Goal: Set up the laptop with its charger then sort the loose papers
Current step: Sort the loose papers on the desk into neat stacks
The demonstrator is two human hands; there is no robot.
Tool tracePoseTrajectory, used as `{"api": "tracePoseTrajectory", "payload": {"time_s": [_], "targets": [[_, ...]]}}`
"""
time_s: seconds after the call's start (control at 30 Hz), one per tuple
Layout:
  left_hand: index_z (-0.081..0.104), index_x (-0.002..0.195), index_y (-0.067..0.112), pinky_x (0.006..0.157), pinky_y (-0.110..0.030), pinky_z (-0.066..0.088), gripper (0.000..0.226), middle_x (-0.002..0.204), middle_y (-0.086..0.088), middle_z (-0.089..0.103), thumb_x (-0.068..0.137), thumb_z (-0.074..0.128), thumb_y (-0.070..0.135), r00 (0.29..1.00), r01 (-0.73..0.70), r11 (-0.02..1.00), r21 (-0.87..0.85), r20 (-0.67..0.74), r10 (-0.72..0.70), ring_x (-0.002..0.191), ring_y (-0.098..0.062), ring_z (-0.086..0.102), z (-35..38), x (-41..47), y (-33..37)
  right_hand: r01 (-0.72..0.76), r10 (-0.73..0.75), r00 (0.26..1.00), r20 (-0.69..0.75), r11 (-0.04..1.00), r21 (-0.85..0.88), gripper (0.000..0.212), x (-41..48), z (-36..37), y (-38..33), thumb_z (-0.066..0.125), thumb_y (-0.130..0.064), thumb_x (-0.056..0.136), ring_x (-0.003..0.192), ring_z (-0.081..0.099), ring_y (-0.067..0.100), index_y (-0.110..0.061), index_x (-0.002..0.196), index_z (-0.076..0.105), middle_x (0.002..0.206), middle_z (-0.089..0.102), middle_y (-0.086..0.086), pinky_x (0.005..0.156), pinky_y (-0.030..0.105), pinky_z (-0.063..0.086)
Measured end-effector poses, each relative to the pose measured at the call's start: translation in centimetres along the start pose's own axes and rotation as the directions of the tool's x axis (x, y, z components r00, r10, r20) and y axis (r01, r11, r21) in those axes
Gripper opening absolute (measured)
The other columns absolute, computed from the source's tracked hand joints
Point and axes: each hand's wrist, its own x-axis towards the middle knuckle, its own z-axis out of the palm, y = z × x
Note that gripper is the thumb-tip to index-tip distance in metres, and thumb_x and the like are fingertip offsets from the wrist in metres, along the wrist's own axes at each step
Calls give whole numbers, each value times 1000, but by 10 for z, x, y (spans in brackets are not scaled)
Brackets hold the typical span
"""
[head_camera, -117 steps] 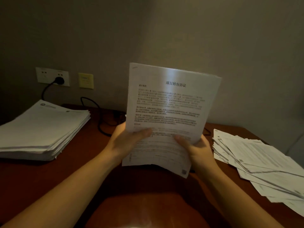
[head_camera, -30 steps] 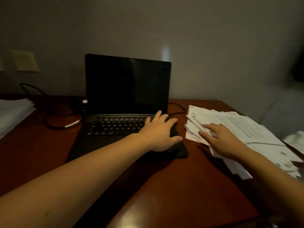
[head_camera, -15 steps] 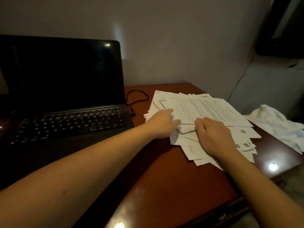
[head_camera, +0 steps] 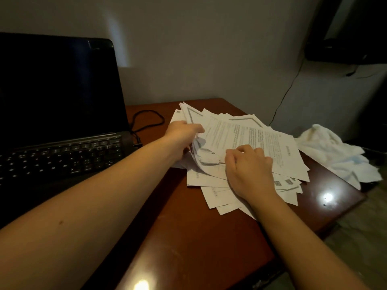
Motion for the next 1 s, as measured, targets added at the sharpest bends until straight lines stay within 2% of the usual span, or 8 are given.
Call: {"api": "tracePoseTrajectory", "payload": {"time_s": [0.13,0.2,0.3,0.5,0.6,0.73,0.83,1.0], "targets": [[60,128,24,75,-34,57,45,120,3,68,86,77,25,987,-156,980,123,67,149,95,-16,68,2,9,3,-24,21,999,28,996,87,36,0,2,1,26,-37,104,124,44,20,-29,113,59,130,57,-6,113,57,27],[59,130,22,80,-32,57,46,125,4,66,87,77,24,967,-255,935,249,87,240,103,-15,65,3,10,0,-31,26,999,37,988,150,36,1,4,1,26,-37,104,121,48,20,-27,117,58,128,58,-6,114,60,25],[67,120,18,77,-31,61,32,129,4,67,89,75,23,914,-400,810,429,119,388,105,-12,67,3,12,-5,-38,35,999,20,984,177,31,2,5,1,26,-37,104,108,53,17,-29,101,55,112,60,-8,112,60,29],[58,109,24,67,-23,53,33,122,3,66,87,76,7,953,-248,929,274,241,184,99,-16,63,11,6,0,-2,10,999,-36,976,220,33,1,4,4,33,-24,105,84,54,19,-21,81,55,83,57,-5,92,53,45],[57,122,20,81,-33,57,45,126,0,66,85,73,-1,952,-228,934,276,266,154,110,-21,62,12,10,-2,4,24,996,-88,955,297,37,0,1,5,34,-27,106,76,54,13,-22,77,55,78,56,-10,88,48,46],[57,128,18,93,-43,57,43,125,-3,67,90,65,-3,969,-187,964,191,200,148,110,-25,64,6,10,-1,4,75,977,-199,930,367,37,-1,-2,5,36,-34,105,76,54,7,-26,79,61,86,61,-13,93,46,46],[58,130,17,78,-32,58,39,120,-1,66,94,62,1,973,-203,964,171,142,180,97,-19,66,-9,4,6,47,30,978,-206,933,358,36,-3,-4,2,39,-31,104,81,55,8,-20,89,70,96,70,-4,99,45,42],[62,119,19,74,-32,60,29,120,0,67,95,64,3,975,-218,967,129,73,210,94,-17,67,-44,-10,9,93,-42,980,-195,960,262,27,-9,-12,-4,50,-32,101,110,59,18,-20,113,71,121,70,-1,108,44,34]]}}
